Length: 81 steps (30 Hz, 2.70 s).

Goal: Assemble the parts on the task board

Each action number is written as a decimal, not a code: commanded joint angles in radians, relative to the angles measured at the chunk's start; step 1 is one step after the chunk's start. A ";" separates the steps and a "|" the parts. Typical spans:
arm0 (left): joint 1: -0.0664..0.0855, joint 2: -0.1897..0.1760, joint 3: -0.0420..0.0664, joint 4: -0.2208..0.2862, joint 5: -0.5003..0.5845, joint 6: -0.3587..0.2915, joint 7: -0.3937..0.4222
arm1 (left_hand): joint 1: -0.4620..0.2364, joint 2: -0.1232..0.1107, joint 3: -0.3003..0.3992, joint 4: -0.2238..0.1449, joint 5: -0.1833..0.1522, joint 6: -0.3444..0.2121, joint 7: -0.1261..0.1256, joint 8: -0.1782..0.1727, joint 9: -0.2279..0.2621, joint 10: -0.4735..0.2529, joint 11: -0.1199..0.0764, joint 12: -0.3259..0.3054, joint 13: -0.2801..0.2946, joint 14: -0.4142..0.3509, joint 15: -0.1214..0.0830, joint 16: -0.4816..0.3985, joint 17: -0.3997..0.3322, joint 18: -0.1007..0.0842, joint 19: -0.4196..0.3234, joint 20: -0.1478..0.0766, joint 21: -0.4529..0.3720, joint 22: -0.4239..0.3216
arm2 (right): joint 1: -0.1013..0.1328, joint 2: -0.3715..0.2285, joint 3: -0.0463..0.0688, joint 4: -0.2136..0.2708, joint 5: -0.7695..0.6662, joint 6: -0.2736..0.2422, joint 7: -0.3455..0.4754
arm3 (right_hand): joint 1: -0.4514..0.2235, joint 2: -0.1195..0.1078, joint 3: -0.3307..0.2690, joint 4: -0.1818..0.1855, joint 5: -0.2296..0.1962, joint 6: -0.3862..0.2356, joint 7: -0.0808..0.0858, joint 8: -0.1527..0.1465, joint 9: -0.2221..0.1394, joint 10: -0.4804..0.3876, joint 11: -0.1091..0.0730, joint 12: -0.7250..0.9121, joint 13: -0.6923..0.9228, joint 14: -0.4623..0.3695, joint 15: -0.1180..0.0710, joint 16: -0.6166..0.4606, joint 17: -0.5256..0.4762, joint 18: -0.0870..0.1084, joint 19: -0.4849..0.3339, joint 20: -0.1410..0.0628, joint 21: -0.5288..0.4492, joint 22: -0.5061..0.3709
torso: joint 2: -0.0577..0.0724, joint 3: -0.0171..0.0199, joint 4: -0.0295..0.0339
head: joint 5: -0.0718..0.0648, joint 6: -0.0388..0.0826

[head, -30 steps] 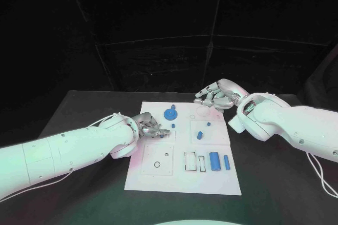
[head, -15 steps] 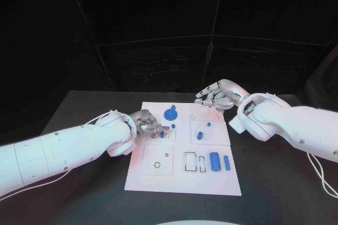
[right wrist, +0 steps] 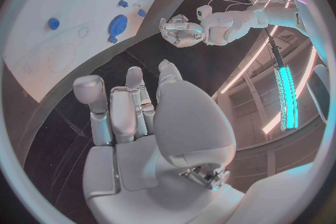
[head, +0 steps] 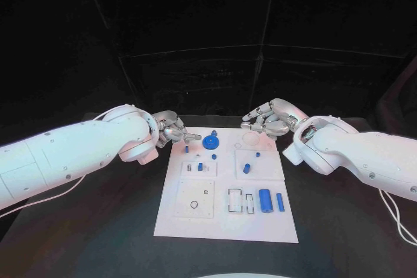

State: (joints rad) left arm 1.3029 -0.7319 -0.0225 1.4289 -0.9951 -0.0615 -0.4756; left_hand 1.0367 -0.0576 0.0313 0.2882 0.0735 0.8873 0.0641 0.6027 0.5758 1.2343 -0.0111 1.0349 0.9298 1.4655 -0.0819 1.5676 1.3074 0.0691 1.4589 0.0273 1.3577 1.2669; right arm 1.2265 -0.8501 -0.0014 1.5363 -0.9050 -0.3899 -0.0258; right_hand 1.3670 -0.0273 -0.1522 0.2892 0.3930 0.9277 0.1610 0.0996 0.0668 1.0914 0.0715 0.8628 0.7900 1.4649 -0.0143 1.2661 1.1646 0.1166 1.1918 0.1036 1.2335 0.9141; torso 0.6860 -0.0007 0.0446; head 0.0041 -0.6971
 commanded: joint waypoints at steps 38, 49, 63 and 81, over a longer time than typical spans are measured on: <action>0.027 0.295 -0.022 -0.515 -0.051 0.382 -0.011 | 0.047 0.050 -0.084 -0.006 -0.024 -0.006 0.009 -0.028 -0.042 -0.039 0.012 -0.021 -0.038 0.105 0.018 0.003 0.263 -0.003 -0.004 0.017 -0.006 0.002 | 0.001 0.023 0.000 -0.007 0.004 0.006 0.012 | 0.003 0.010 -0.007 -0.003 0.006 -0.008 -0.003 0.004 0.001 -0.011 0.000 -0.005 -0.002 0.005 0.009 -0.003 -0.001 0.015 -0.010 0.000 -0.007 -0.002 | 0.000 -0.0012 0.0016 | 0.010 -0.013; 0.022 0.304 -0.034 -0.522 -0.059 0.404 -0.013 | 0.087 0.066 -0.086 -0.012 -0.023 0.002 0.007 -0.028 -0.048 -0.033 0.011 -0.012 -0.032 0.105 0.017 0.003 0.263 -0.003 -0.003 0.016 -0.004 0.007 | 0.001 0.026 0.000 -0.009 0.004 0.007 0.012 | 0.003 0.011 -0.007 -0.004 0.007 -0.008 -0.003 0.005 0.001 -0.012 0.000 -0.006 -0.003 0.005 0.009 -0.004 -0.002 0.015 -0.011 0.000 -0.007 -0.003 | 0.000 -0.0011 0.0008 | 0.010 -0.016; 0.018 0.307 -0.037 -0.521 -0.060 0.391 -0.008 | 0.110 0.078 -0.082 -0.017 -0.023 0.004 0.007 -0.029 -0.052 -0.033 0.010 -0.011 -0.034 0.105 0.017 0.003 0.263 -0.003 -0.002 0.016 -0.003 0.008 | 0.001 0.028 0.000 -0.011 0.004 0.008 0.012 | 0.003 0.011 -0.007 -0.004 0.007 -0.008 -0.003 0.005 0.001 -0.012 0.000 -0.006 -0.003 0.005 0.009 -0.004 -0.002 0.015 -0.011 0.000 -0.007 -0.003 | 0.000 -0.0003 0.0016 | 0.010 -0.018; 0.018 0.308 -0.039 -0.518 -0.060 0.392 0.017 | 0.191 0.111 -0.053 -0.057 -0.023 0.020 0.003 -0.024 -0.059 -0.032 0.006 -0.013 -0.040 0.105 0.015 0.003 0.263 -0.003 -0.003 0.015 -0.006 0.008 | 0.001 0.029 0.000 -0.012 0.004 0.008 0.013 | 0.005 0.013 -0.008 -0.005 0.008 -0.009 -0.003 0.005 0.002 -0.013 0.000 -0.005 -0.003 0.004 0.009 -0.005 -0.003 0.015 -0.012 0.001 -0.010 -0.006 | 0.000 -0.0006 0.0015 | 0.009 -0.020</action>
State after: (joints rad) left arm 1.3195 -0.4248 -0.0617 0.9102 -1.0501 0.3263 -0.4784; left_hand 1.2208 0.0547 -0.0214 0.2366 0.0540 0.9012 0.0657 0.5759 0.5181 1.2005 0.0017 1.0223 0.8911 1.4671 -0.0695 1.5676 1.3074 0.0692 1.4552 0.0381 1.3517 1.2760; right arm 1.2261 -0.8217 -0.0015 1.5236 -0.9029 -0.3864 -0.0225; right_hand 1.3711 -0.0232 -0.1548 0.2865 0.3971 0.9244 0.1576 0.0996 0.0668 1.0842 0.0716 0.8629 0.7879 1.4649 -0.0143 1.2662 1.1638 0.1166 1.1849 0.1036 1.2295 0.9106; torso 0.6854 -0.0010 0.0460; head 0.0132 -0.7170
